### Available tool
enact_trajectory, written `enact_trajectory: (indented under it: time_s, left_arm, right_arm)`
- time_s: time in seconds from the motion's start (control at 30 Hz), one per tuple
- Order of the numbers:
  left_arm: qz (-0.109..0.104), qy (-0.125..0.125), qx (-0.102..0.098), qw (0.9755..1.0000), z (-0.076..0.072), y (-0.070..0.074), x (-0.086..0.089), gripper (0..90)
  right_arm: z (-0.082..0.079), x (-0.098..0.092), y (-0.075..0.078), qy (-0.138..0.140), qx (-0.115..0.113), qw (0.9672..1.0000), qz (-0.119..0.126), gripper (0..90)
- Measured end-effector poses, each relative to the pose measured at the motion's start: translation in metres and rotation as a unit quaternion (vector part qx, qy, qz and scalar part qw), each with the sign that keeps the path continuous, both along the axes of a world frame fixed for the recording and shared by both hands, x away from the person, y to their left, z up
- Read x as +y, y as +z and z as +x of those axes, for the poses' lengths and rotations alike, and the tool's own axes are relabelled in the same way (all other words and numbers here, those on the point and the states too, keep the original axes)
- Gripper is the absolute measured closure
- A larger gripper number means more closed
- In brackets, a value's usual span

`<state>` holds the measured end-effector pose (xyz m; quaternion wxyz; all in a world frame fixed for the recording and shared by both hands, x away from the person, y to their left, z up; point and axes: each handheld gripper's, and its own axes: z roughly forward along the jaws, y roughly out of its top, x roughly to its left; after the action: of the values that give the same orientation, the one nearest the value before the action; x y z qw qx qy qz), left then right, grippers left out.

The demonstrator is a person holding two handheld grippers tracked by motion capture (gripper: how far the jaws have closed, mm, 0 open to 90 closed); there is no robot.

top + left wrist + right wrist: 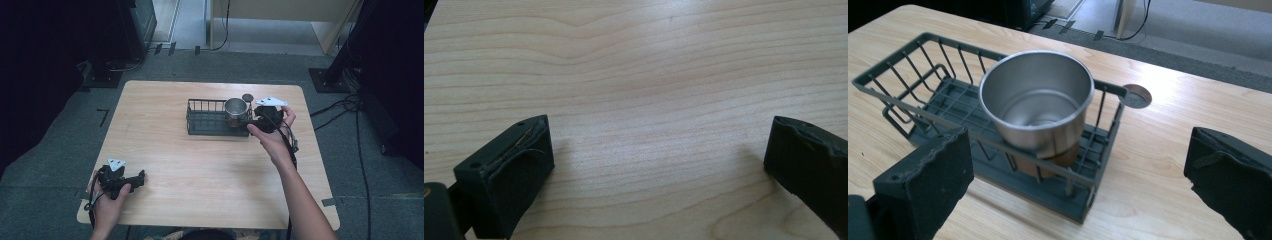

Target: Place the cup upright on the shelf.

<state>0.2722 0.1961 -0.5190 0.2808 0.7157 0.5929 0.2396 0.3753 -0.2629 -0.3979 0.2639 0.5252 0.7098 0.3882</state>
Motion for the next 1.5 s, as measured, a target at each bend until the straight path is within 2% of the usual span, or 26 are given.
enact_trajectory:
  time_s: [0.93, 1.5]
  left_arm:
    - [0.000, 0.000, 0.000, 1.0000, 0.000, 0.000, 0.000, 0.0]
    - [0.000, -0.001, 0.000, 1.0000, 0.000, 0.000, 0.000, 0.0]
  right_arm:
    - [-0.042, -0.056, -0.022, -0.036, 0.010, 0.9993, 0.006, 0.0]
    - [-0.064, -0.080, -0.048, -0.055, 0.031, 0.9980, 0.004, 0.0]
